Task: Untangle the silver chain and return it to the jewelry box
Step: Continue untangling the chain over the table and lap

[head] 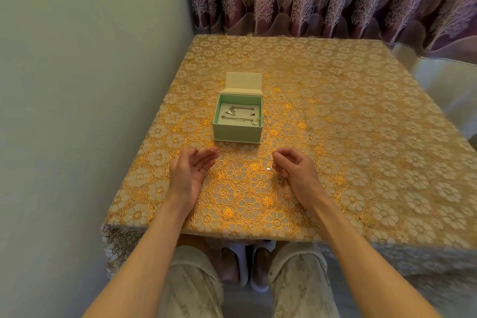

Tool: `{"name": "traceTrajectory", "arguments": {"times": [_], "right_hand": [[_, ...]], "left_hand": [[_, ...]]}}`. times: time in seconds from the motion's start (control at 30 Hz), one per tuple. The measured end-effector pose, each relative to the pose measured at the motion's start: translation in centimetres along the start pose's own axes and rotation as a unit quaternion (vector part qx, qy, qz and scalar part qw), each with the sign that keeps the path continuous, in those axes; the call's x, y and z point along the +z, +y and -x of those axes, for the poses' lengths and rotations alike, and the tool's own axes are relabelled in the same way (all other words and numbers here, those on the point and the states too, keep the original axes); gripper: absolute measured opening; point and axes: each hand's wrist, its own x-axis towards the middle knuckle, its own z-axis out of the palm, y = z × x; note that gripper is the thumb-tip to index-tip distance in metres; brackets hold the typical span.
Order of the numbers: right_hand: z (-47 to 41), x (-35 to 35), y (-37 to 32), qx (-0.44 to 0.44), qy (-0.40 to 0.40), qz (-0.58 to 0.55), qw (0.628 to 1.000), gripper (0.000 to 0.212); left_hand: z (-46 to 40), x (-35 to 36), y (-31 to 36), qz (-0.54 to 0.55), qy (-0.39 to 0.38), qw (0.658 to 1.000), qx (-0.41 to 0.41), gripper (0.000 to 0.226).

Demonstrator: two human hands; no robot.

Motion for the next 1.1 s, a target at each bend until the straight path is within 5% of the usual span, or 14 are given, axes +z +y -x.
{"name": "traceTrajectory", "arguments": {"times": [0.17, 0.3, 0.43, 0.53, 0.63, 0.73, 1.1], "right_hand": [[0.2, 0.3, 0.0, -0.010, 0.028, 0.043, 0.999, 0.008], [0.3, 0.7, 0.0, -0.014, 0.039, 0.103, 0.994, 0.013], [1.2, 1.6, -1.0, -0.020, 0.057, 0.153, 0.986, 0.012], [2.9, 2.5, -2.4, 0.071, -0.025, 0.067, 0.995, 0.017], [4.0, 3.0, -3.3, 0.181, -0.122, -0.043, 0.975, 0.034], [4.2, 3.1, -3.8, 0.212, -0.136, -0.149, 0.956, 0.036], [5.6, 2.8, -5.7, 0.097, -0.126, -0.114, 0.981, 0.017]], "left_hand": [[-0.3, -0.3, 0.0, 0.028, 0.025, 0.999, -0.011, 0.013], [0.9, 0.8, 0.9, -0.156, 0.003, 0.988, -0.001, 0.015], [2.2, 2.9, 3.6, -0.385, -0.092, 0.915, 0.078, 0.008], [2.9, 4.3, 5.5, -0.473, -0.133, 0.859, 0.142, 0.007], [3.7, 4.9, 6.5, -0.504, -0.154, 0.829, 0.188, 0.004], [4.7, 4.7, 6.3, -0.528, -0.173, 0.804, 0.214, 0.002], [7.1, 2.5, 3.9, -0.557, -0.202, 0.776, 0.214, 0.006]]}}
